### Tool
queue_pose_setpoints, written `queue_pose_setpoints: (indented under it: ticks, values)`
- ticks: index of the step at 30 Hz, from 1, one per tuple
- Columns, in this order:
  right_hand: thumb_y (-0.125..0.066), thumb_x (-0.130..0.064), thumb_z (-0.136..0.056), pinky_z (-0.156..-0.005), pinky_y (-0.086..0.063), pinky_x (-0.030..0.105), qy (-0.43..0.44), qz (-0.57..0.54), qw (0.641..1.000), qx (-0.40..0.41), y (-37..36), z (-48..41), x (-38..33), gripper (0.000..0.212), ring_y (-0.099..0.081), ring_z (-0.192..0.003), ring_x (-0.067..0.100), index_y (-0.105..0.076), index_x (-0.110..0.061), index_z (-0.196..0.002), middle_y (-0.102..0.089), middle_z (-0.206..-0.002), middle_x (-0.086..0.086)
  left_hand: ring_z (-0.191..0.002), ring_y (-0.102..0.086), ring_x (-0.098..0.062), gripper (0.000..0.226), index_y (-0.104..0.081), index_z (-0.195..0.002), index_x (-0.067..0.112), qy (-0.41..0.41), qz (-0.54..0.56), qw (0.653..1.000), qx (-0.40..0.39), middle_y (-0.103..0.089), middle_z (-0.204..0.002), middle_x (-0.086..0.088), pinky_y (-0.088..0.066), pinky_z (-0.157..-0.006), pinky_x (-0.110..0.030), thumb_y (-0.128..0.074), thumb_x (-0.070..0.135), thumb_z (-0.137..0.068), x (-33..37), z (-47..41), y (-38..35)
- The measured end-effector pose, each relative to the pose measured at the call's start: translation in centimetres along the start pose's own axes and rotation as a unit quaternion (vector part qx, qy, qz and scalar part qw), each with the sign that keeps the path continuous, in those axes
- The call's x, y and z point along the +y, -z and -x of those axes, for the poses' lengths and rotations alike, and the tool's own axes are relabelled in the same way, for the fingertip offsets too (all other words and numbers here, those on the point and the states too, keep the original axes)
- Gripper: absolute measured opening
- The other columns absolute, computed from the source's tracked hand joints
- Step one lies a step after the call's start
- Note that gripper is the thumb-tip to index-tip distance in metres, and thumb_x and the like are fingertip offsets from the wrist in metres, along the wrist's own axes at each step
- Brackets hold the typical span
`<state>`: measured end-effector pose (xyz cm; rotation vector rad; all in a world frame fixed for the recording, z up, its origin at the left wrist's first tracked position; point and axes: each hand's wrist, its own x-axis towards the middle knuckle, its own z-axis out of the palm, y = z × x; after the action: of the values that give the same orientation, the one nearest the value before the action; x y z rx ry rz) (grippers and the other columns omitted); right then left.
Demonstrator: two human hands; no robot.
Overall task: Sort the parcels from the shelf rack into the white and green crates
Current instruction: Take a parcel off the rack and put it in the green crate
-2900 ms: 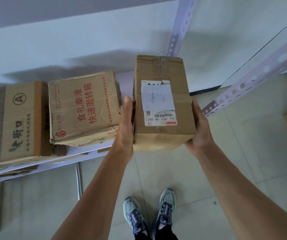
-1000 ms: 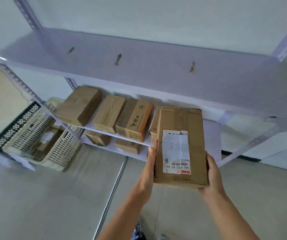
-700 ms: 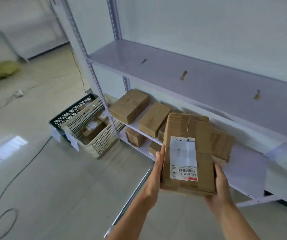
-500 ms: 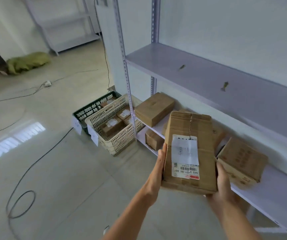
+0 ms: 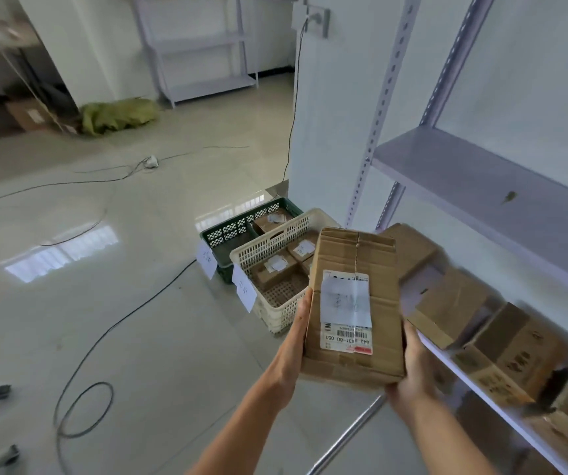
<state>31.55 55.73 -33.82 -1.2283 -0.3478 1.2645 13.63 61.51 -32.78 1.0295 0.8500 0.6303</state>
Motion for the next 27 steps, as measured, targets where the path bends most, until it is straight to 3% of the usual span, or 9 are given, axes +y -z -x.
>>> queue_pose_setpoints:
  ticks: [4,11,16,19,24,27]
  values:
    - [-0.046,-0.058,-0.104,-0.093,-0.063,0.047,-0.017,0.002,0.999,-0.03,-5.5,-4.1,1.3,0.059,-0.07,-0.123,0.037,-0.073,-0.015,-0.134,-0.073,-0.133,0.019,-0.16,-0.034,-0.016,0.076,-0.031,-0.163,0.057,0.006,0.005,1.0,0.027,-0.038,-0.172,0.015,-0.021,-0.133,-0.058,-0.028,0.088,-0.093,1.6,-2.5,5.8]
    - [-0.04,-0.056,-0.106,-0.083,-0.065,0.038,-0.043,0.003,0.998,-0.049,-13.8,-15.1,3.8,0.056,-0.073,-0.118,0.033,-0.076,-0.019,-0.13,-0.074,-0.131,0.019,-0.14,-0.062,-0.019,0.07,-0.05,-0.152,0.057,0.04,-0.005,0.998,0.056,-0.067,-0.148,0.011,-0.034,-0.126,-0.06,-0.027,0.088,-0.094,5.1,-10.7,15.7]
    - [-0.04,-0.056,-0.107,-0.089,-0.063,0.04,-0.08,-0.019,0.995,-0.054,-20.8,-23.2,4.9,0.057,-0.07,-0.125,0.035,-0.073,-0.018,-0.135,-0.071,-0.136,0.019,-0.133,-0.068,-0.015,0.058,-0.062,-0.142,0.057,0.084,0.002,0.994,0.071,-0.071,-0.144,0.01,-0.047,-0.118,-0.048,-0.027,0.08,-0.102,8.1,-17.4,23.4]
    - [-0.035,-0.051,-0.111,-0.086,-0.064,0.039,-0.101,-0.05,0.992,-0.053,-25.5,-26.9,5.3,0.055,-0.071,-0.122,0.035,-0.076,-0.019,-0.13,-0.073,-0.133,0.019,-0.134,-0.068,-0.021,0.07,-0.06,-0.148,0.045,0.098,0.0,0.991,0.093,-0.072,-0.143,0.004,-0.052,-0.113,-0.044,-0.032,0.082,-0.097,10.3,-20.3,27.8]
    - [-0.029,-0.047,-0.113,-0.104,-0.056,0.051,-0.111,-0.05,0.991,-0.048,-33.0,-32.5,6.9,0.058,-0.068,-0.126,0.037,-0.077,-0.018,-0.128,-0.072,-0.133,0.019,-0.131,-0.07,-0.026,0.077,-0.062,-0.15,0.033,0.124,0.011,0.987,0.102,-0.074,-0.14,-0.004,-0.042,-0.122,-0.057,-0.029,0.082,-0.1,13.4,-24.7,35.7]
    - [-0.032,-0.047,-0.11,-0.097,-0.061,0.046,-0.102,-0.044,0.993,-0.036,-37.4,-36.3,8.2,0.057,-0.069,-0.125,0.037,-0.074,-0.015,-0.13,-0.073,-0.131,0.021,-0.126,-0.073,-0.029,0.07,-0.071,-0.139,0.036,0.14,0.007,0.983,0.114,-0.076,-0.135,-0.006,-0.043,-0.12,-0.061,-0.026,0.074,-0.101,15.1,-28.1,41.0]
